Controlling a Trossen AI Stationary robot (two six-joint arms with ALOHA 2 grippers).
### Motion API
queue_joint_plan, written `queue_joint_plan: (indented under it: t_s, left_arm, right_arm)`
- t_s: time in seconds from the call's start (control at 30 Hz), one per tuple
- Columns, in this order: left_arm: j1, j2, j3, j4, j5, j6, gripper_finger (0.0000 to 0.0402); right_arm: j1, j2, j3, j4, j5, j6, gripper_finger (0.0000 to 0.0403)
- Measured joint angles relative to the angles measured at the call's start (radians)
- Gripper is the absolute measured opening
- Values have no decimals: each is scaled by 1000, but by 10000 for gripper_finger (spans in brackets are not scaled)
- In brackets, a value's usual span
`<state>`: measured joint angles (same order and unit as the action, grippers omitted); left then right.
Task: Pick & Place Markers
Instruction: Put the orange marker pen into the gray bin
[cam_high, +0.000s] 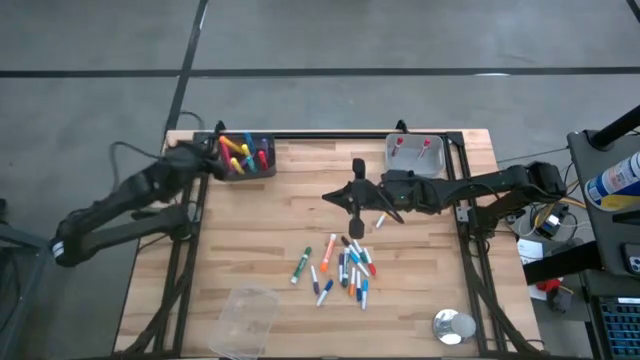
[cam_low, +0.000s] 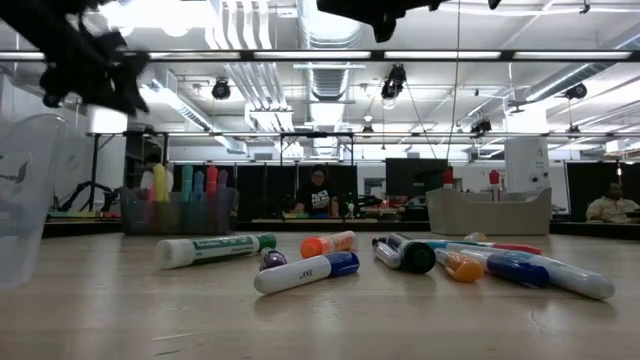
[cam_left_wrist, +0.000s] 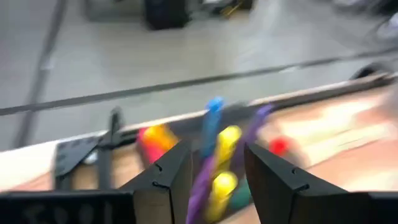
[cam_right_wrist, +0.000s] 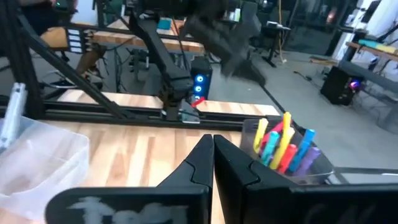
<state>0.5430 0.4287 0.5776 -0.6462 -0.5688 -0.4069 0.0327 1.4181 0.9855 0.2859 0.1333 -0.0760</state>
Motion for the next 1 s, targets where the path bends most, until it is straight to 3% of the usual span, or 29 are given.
queue_joint_plan:
  t_s: [0.13, 0.27, 0.47, 0.6, 0.67, 0.83, 1.0]
  left_arm:
    - [0, -44, 136, -17, 157, -28, 145]
    - [0, -80, 214, 60, 417, -82, 145]
    - [-1, -124, 180, 331, 915, -119, 145]
    - [-1, -135, 103, 528, 1191, -124, 145]
    - [-2, -139, 54, 629, 1247, -150, 145]
    - [-4, -142, -100, 882, 1248, -275, 145]
    - [-14, -137, -270, 1226, 1245, -303, 145]
  right_arm:
    - [6, -1, 0, -3, 1, 36, 8]
    - [23, -1, 0, -6, 1, 88, 9]
    - [79, -1, 0, -6, 0, 120, 9]
    - [125, -2, 0, -6, -3, 96, 8]
    - [143, -2, 0, -9, -2, 95, 9]
    - [191, -2, 0, -45, 0, 100, 9]
    - [239, -2, 0, -86, -2, 64, 8]
